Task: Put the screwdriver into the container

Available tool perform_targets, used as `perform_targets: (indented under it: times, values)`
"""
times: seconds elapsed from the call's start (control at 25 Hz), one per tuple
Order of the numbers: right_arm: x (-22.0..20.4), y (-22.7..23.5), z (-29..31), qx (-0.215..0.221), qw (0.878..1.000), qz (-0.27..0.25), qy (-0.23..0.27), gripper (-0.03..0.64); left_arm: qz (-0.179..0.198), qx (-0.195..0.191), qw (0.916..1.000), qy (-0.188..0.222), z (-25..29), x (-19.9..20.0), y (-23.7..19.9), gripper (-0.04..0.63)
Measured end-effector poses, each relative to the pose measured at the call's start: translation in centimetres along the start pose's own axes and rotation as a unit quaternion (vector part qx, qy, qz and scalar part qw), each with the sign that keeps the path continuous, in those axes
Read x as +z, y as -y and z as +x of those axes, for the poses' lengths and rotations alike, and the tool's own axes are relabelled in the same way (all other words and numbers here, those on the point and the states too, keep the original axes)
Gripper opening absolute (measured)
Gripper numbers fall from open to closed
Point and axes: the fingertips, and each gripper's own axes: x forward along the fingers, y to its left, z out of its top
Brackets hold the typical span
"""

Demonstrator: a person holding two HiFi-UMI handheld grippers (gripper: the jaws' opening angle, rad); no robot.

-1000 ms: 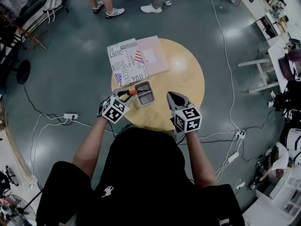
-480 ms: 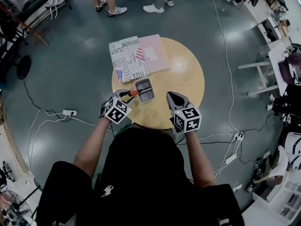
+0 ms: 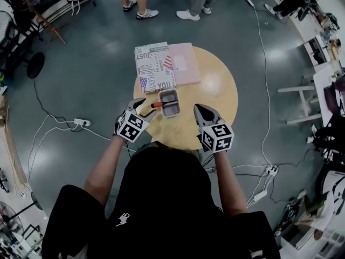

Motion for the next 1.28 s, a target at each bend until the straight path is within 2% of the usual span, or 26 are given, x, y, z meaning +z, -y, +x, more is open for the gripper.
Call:
perform_targets:
  times: [0.04, 0.2, 0.36, 0.6, 0.8, 1.0, 1.28]
  values:
    - [0.5, 0.0, -0.1, 0.007, 1.000, -0.005, 0.006, 0.002, -0.009, 0.012, 0.9998, 0.011, -0.7, 0.6, -0.1, 0.252]
    - [3.3, 0.2, -0.7, 0.032, 0.999, -0.019, 0.040, 0.002, -0.036, 0.070, 0.9951, 0.060, -3.5, 3.6, -0.6, 0.151]
    - [5.5, 0.1, -2.0, 0.065, 0.995, -0.036, 0.063, 0.002, -0.071, 0.122, 0.9847, 0.102, -6.3, 6.5, 0.2, 0.083]
    - [7.3, -0.2, -5.0, 0.108, 0.989, -0.058, 0.088, 0.002, -0.104, 0.183, 0.9659, 0.152, -9.1, 9.5, 2.9, 0.011]
    - [8.9, 0.2, -7.7, 0.130, 0.982, -0.072, 0.115, 0.002, -0.136, 0.223, 0.9453, 0.196, -11.5, 11.4, 5.1, 0.003]
    - [9.2, 0.7, -9.6, 0.153, 0.977, -0.083, 0.125, 0.002, -0.144, 0.278, 0.9252, 0.215, -13.7, 12.5, 6.9, 0.003]
    - [8.6, 1.2, -11.7, 0.174, 0.973, -0.079, 0.133, 0.002, -0.156, 0.313, 0.9085, 0.229, -15.8, 13.6, 9.9, 0.003]
